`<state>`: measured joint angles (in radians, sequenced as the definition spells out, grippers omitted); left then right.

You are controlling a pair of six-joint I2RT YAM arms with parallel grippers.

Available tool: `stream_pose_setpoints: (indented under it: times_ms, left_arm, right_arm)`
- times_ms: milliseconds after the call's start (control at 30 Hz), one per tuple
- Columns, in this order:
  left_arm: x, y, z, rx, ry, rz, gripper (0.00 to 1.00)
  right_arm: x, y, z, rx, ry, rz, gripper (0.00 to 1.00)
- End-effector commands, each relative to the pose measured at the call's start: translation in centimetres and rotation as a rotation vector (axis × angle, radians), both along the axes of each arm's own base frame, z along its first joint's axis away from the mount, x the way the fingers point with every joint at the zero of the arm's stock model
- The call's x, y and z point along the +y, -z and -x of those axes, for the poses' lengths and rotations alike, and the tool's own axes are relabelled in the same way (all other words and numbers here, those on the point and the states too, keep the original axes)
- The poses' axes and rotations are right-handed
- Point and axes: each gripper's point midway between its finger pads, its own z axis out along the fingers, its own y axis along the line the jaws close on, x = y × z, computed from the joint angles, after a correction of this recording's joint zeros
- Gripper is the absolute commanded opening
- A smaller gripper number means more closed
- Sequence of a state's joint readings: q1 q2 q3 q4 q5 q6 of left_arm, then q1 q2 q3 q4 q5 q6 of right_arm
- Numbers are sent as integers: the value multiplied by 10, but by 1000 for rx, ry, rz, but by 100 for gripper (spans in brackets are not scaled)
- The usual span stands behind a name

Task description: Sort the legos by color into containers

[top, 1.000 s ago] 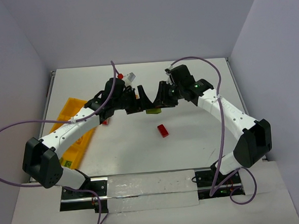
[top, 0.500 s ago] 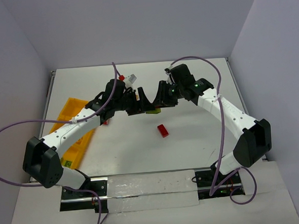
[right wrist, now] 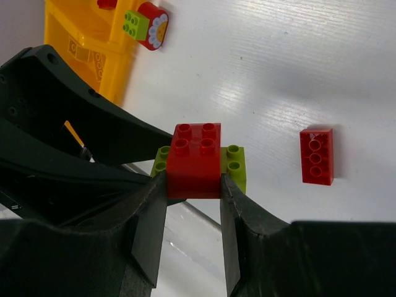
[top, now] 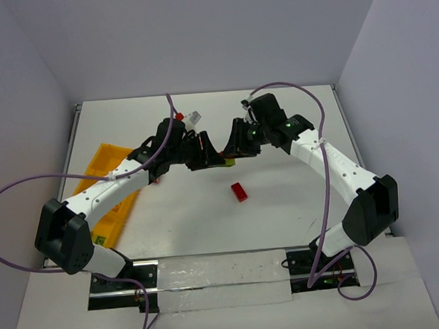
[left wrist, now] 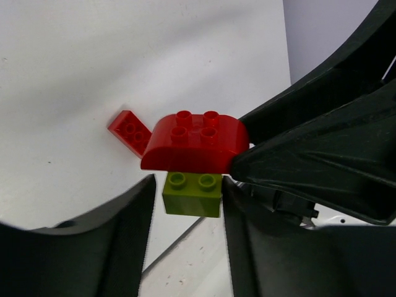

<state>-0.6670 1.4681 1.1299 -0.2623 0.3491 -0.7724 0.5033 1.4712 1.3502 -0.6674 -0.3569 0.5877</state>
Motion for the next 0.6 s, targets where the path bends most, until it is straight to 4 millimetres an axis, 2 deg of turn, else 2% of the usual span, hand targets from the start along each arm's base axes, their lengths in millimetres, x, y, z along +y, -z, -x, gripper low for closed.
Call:
stream_pose_setpoints:
  times_ms: [0,33,100,133,333,433,567]
  left_arm:
    - [-6,-9,-5,-44,-4,31,40]
    - [-5,-9,-5,-46,-4,29,38]
    - [-3,-7,-6,-45,-7,13,5]
    - [-2,-5,-7,-45,-13,1,0]
    - [14,4,-1,-33,-48,-57,0]
    - [26,17,6,-11,-69,-103,0]
    - [43,31,10,0,-110,-177,0]
  right_arm:
    - [5,-24,-5,-39,-5,-51,0]
    - [6,-25,-5,-39,-5,-54,0]
    - [4,-26,-6,-43,0,-55,0]
    - [4,-26,-6,-42,6,-55,0]
    - [-22,-31,-21,-34,117,-126,0]
    - [-39,-35,-33,-32,172,-167,0]
    - [-45,-43,-41,-47,189,-180,0]
